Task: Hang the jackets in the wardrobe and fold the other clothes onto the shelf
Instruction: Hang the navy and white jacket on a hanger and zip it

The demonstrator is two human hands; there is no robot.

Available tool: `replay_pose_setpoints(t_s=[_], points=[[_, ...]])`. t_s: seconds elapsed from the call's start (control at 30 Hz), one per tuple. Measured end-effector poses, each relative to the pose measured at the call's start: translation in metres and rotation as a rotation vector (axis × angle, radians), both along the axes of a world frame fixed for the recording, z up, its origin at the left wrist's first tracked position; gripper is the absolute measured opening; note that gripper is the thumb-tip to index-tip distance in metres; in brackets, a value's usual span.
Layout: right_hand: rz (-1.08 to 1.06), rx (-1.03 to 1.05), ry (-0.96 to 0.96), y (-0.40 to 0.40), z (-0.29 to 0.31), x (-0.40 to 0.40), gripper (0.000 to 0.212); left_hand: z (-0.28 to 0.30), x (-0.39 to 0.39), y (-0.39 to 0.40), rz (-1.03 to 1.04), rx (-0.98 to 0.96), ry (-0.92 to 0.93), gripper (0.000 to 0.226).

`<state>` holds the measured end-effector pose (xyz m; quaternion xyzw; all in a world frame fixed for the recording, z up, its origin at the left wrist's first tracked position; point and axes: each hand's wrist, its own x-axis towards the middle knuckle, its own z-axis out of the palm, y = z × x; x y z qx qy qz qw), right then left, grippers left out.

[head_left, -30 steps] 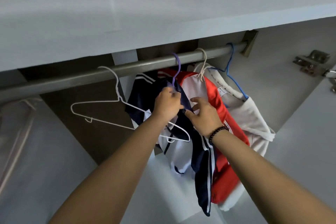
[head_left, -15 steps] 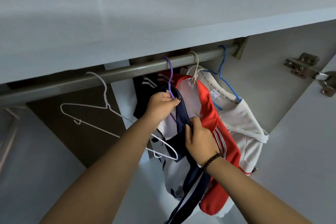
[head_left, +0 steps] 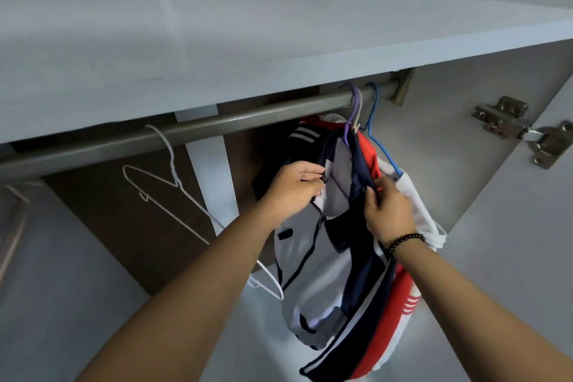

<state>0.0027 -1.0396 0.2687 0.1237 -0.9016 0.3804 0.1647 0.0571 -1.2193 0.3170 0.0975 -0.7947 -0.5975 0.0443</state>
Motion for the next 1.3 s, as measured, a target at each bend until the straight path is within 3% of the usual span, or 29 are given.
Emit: replay_pose_setpoints(t_s=[0.33, 0.47, 0.6, 0.7, 0.8, 1.0, 1.3], points=[[0.058, 0.096, -0.116, 0.03, 0.01, 0.005, 0.012, -0.016, 0.016, 0.007, -0.011, -0.205, -0.05, 0.03], [0.146, 0.221, 0.079, 0.036, 0.014, 0.027, 0.034, -0.02, 0.034, 0.013, -0.046, -0.372, -0.103, 0.03], [0.418, 0.3, 0.218, 0.038, 0.023, 0.044, 0.048, -0.015, 0.056, 0.026, -0.036, -0.529, -0.138, 0.03], [0.658, 0.4, 0.076, 0.039, 0.026, 0.052, 0.053, -0.01, 0.075, 0.038, -0.018, -0.65, -0.168, 0.03], [0.759, 0.503, -0.013, 0.042, 0.022, 0.059, 0.058, -0.011, 0.097, 0.051, -0.016, -0.726, -0.249, 0.031], [0.762, 0.512, -0.41, 0.052, 0.013, 0.078, 0.07, -0.019, 0.142, 0.078, -0.035, -0.803, -0.36, 0.044], [0.752, 0.458, -0.508, 0.089, 0.0, 0.127, 0.075, -0.025, 0.207, 0.114, -0.034, -0.852, -0.411, 0.039]])
